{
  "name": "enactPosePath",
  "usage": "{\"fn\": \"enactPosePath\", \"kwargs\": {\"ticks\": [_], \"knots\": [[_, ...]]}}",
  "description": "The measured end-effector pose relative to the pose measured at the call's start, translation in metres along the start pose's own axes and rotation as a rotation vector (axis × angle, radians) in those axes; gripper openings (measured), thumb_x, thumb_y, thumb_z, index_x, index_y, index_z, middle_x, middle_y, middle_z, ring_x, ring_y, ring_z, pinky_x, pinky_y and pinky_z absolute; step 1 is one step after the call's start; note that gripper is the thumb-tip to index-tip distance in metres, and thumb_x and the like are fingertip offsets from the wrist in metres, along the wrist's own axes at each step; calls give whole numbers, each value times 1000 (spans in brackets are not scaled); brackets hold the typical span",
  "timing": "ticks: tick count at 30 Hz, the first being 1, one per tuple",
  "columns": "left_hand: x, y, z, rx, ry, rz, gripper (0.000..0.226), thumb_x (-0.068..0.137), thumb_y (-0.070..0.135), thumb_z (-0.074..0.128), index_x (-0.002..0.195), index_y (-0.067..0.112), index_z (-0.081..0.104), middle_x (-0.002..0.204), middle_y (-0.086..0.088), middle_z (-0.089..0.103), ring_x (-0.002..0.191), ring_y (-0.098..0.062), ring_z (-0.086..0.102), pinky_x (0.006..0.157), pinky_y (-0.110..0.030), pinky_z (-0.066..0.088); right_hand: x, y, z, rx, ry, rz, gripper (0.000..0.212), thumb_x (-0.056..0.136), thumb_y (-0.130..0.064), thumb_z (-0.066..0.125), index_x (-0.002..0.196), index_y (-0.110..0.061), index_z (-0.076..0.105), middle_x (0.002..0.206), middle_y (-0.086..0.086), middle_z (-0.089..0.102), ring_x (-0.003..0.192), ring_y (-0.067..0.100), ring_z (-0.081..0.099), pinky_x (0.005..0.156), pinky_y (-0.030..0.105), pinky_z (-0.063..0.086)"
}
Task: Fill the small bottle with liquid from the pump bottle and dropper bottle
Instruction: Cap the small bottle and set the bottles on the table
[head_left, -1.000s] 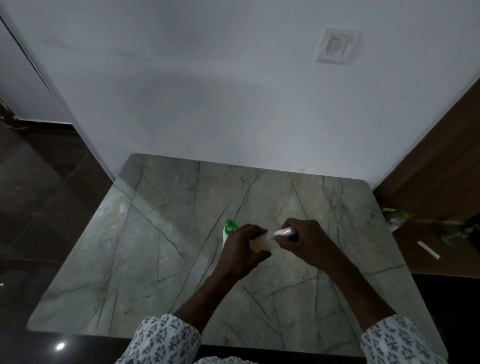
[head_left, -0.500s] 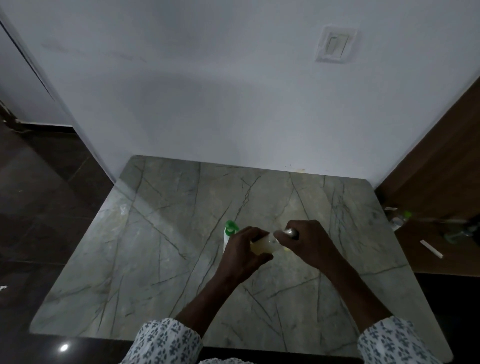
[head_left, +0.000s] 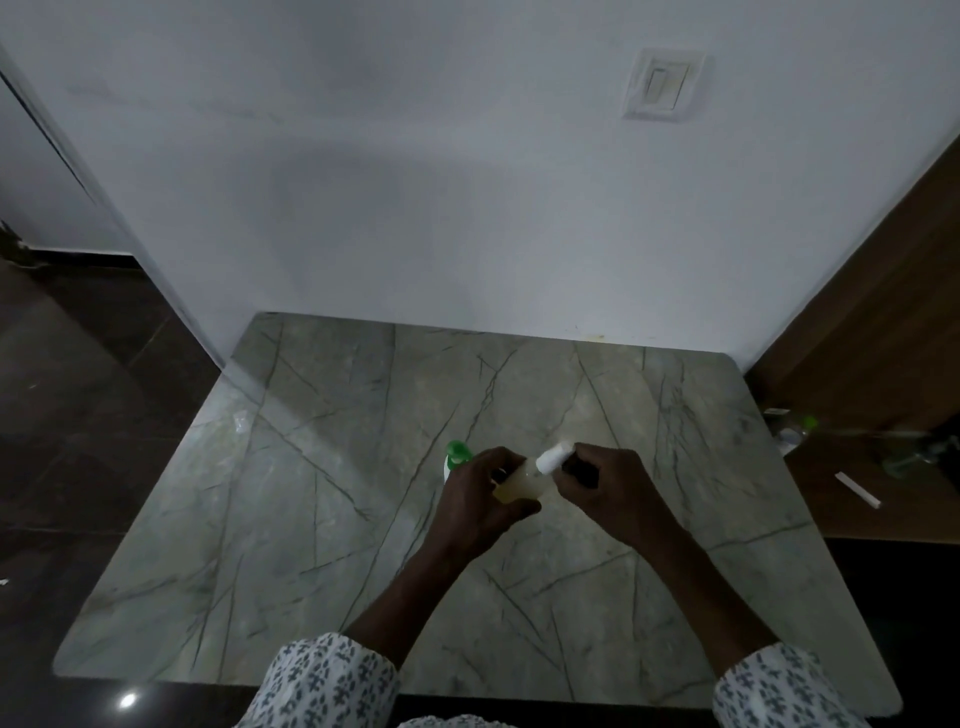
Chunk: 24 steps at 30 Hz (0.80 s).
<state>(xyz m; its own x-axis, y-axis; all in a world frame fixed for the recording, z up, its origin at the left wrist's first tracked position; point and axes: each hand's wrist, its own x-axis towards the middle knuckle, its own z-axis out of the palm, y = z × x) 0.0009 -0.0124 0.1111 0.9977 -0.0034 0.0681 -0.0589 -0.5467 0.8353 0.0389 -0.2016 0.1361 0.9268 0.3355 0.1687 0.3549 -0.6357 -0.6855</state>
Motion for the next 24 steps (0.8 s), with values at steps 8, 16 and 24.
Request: {"fn": "enactPosePath", "kwargs": {"ticks": [8, 16, 24], "knots": [[-1, 4, -1, -47, -128, 18, 45, 70, 26, 83, 111, 21, 67, 98, 14, 65, 86, 18, 55, 71, -2, 41, -3, -5, -3, 403, -99, 176, 23, 76, -20, 80, 97, -20, 71, 89, -6, 73, 83, 5, 69, 63, 15, 49], [-6, 5, -1, -76, -115, -4, 43, 68, 26, 85, 106, 21, 66, 92, 18, 63, 85, 16, 55, 70, -2, 41, -12, 0, 6, 491, 4, 226, 22, 78, -17, 78, 99, -17, 72, 93, -3, 75, 90, 7, 70, 74, 25, 56], [-19, -4, 19, -53, 18, -70, 40, 68, 37, 82, 103, 26, 66, 94, 17, 65, 89, 6, 59, 70, -8, 45, -21, 1, 28, 291, 149, 112, 30, 79, -39, 75, 91, -13, 70, 82, -5, 71, 77, 1, 66, 62, 12, 50]]}}
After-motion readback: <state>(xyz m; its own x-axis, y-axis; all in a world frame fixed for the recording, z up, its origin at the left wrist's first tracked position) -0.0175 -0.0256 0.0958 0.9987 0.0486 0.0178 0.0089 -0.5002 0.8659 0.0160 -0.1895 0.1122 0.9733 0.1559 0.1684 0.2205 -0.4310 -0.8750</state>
